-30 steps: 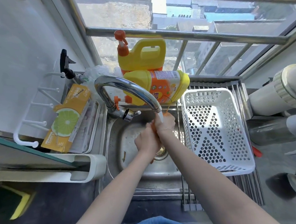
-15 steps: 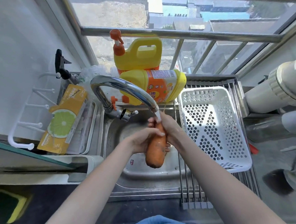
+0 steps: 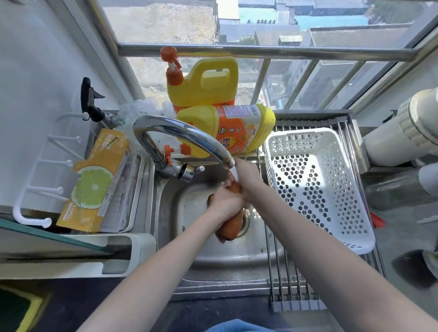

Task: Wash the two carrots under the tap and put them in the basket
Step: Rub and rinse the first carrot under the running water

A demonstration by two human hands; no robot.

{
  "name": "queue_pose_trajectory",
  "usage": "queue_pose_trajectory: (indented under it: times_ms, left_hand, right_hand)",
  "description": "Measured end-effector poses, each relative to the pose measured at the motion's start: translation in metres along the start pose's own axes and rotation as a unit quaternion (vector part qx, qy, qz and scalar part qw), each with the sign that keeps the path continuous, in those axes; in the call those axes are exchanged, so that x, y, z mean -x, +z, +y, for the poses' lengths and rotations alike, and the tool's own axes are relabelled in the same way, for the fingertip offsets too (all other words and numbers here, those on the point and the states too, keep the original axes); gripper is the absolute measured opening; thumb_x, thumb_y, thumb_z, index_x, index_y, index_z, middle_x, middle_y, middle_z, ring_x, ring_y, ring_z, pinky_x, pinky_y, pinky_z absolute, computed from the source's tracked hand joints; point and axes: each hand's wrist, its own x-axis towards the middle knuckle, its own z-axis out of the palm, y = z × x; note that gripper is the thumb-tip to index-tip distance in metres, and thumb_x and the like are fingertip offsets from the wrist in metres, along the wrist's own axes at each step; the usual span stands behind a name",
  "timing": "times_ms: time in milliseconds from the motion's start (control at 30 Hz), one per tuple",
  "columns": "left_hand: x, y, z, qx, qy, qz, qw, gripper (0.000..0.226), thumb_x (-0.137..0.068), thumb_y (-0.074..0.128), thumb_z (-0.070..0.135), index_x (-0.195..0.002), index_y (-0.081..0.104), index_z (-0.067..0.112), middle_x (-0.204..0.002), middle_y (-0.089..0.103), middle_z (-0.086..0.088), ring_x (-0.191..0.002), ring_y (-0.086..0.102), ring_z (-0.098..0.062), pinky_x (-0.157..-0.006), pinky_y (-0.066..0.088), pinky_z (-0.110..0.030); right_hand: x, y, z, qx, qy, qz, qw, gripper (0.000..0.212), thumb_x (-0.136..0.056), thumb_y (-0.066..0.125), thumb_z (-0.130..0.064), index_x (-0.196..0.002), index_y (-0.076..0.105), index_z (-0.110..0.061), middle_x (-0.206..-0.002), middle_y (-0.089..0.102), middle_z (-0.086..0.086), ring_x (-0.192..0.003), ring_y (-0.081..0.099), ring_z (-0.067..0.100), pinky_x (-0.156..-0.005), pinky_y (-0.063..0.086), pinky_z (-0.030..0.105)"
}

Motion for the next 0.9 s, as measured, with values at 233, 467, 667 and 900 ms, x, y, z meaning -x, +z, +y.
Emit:
queue_pose_trajectory:
  times_ms: [233, 467, 667, 900]
  left_hand:
    - [0.020, 0.009, -0.010, -0.171, 0.104, 0.163, 0.966, 0.030, -0.086, 0.052, 0.035, -0.114, 0.057, 0.027, -0.095, 0.069, -0.003, -0.088, 0.061, -0.032, -0.067, 0.040, -0.033]
    - [0.020, -0.015, -0.014, 0.310, -0.099, -0.269, 0.906, 0.021, -0.073, 0.071, 0.012, -0.091, 0.064, 0.006, -0.074, 0.068, -0.006, -0.062, 0.067, -0.017, -0.059, 0.056, -0.028]
    - [0.009, -0.025, -0.014, 0.298, -0.095, -0.186, 0.931, 0.017, -0.077, 0.066, 0.003, -0.092, 0.058, 0.006, -0.067, 0.063, -0.005, -0.056, 0.061, -0.016, -0.056, 0.053, -0.026]
    - [0.010, -0.034, 0.002, 0.165, -0.055, -0.178, 0.968, 0.018, -0.085, 0.060, -0.002, -0.101, 0.054, 0.004, -0.070, 0.063, -0.007, -0.054, 0.063, -0.015, -0.057, 0.055, -0.030]
  right_hand:
    - [-0.005, 0.002, 0.003, -0.007, -0.005, 0.065, 0.998, 0.018, -0.098, 0.044, -0.022, -0.085, 0.051, -0.013, -0.066, 0.049, 0.001, -0.055, 0.046, 0.011, -0.046, 0.044, 0.018]
    - [-0.001, -0.018, 0.000, -0.149, 0.083, -0.121, 0.978, 0.048, -0.100, 0.045, -0.023, -0.053, 0.044, -0.013, -0.042, 0.036, 0.000, -0.027, 0.038, 0.014, -0.043, 0.047, 0.023]
    - [0.007, -0.006, 0.004, -0.101, 0.014, -0.131, 0.986, 0.027, -0.091, 0.064, -0.034, -0.082, 0.057, -0.009, -0.056, 0.061, 0.005, -0.053, 0.060, 0.018, -0.064, 0.055, 0.033]
    - [0.001, -0.007, 0.007, 0.109, -0.022, -0.128, 0.986, 0.056, -0.055, 0.085, -0.038, -0.096, 0.069, -0.004, -0.093, 0.073, 0.013, -0.092, 0.070, 0.027, -0.087, 0.058, 0.043]
